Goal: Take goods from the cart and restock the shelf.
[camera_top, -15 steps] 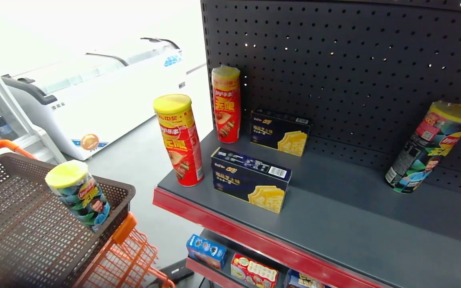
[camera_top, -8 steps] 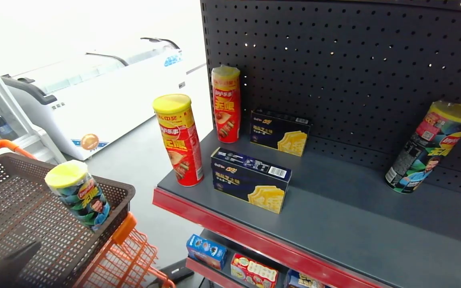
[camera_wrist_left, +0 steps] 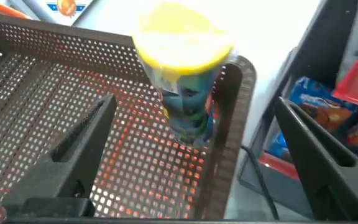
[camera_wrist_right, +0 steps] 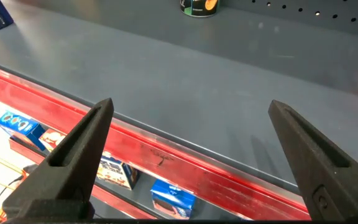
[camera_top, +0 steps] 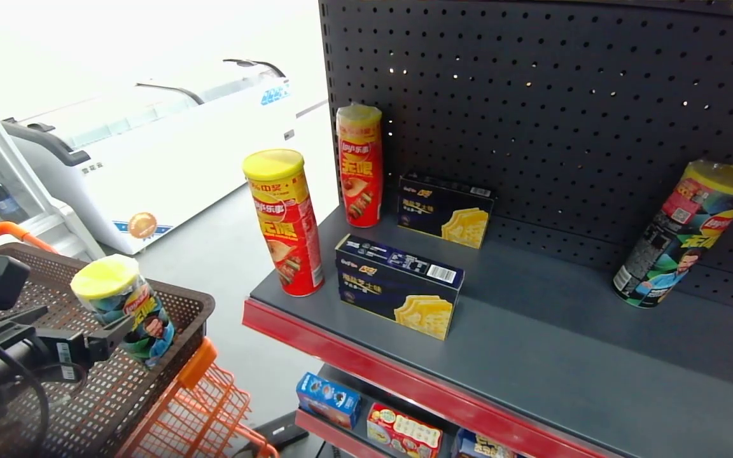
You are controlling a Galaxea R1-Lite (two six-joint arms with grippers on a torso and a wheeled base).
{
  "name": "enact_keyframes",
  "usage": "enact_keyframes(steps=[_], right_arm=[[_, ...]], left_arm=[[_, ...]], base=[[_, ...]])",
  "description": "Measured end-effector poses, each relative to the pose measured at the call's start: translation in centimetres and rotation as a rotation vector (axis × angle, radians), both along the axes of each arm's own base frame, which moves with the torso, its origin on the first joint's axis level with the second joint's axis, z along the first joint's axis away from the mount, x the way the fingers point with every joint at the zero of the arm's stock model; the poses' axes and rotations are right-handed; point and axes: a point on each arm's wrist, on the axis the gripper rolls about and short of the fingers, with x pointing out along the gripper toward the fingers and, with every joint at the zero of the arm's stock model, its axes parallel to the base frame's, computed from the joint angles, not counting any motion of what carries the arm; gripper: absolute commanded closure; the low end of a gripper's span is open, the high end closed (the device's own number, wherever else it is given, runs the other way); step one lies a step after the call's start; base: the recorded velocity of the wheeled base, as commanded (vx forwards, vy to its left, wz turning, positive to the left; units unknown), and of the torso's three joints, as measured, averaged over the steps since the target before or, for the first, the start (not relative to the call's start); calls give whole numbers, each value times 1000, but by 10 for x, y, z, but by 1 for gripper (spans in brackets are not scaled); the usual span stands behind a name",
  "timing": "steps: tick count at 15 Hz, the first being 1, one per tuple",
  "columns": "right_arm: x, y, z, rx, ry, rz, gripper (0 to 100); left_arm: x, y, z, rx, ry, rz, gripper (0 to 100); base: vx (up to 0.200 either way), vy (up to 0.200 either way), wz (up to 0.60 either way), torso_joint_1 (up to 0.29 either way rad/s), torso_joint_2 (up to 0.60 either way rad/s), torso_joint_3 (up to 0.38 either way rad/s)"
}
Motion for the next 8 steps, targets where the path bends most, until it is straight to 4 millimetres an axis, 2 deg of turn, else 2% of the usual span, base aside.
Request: enact_keyframes(steps=[2, 8], right_arm=[[0, 0, 0, 0, 0, 0, 0], [0, 0, 0, 0, 0, 0, 0]], left_arm=[[15, 6, -17, 2, 10, 14, 0], [57, 23, -49, -4, -29, 47, 0]], base=[[0, 0, 0, 0, 0, 0], [0, 0, 0, 0, 0, 0]])
